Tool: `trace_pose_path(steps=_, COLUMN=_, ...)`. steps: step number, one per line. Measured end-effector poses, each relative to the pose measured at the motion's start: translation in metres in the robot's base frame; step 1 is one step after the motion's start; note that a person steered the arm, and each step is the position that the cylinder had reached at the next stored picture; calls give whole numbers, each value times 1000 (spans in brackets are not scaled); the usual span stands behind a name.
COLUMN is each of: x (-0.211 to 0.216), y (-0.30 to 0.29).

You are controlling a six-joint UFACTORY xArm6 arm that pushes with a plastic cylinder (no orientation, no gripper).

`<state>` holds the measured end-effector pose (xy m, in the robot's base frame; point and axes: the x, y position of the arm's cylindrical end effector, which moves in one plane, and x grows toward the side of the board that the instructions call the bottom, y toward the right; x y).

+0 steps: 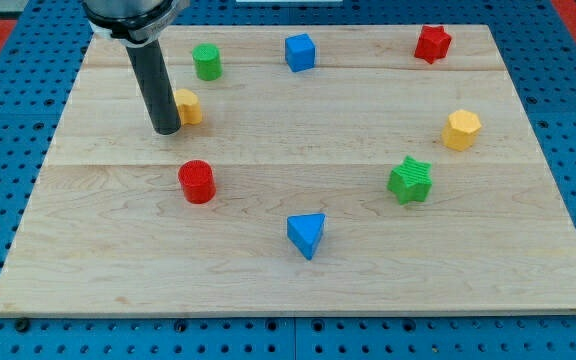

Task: Slide the red circle in between the triangle and heart

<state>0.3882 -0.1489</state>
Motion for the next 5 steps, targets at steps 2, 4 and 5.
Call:
trace_pose_path(steps=2, x=55, y=-27)
trace_pose_path(steps=4, x=109, y=-27)
trace_pose_path(steps=5, x=112, y=-27)
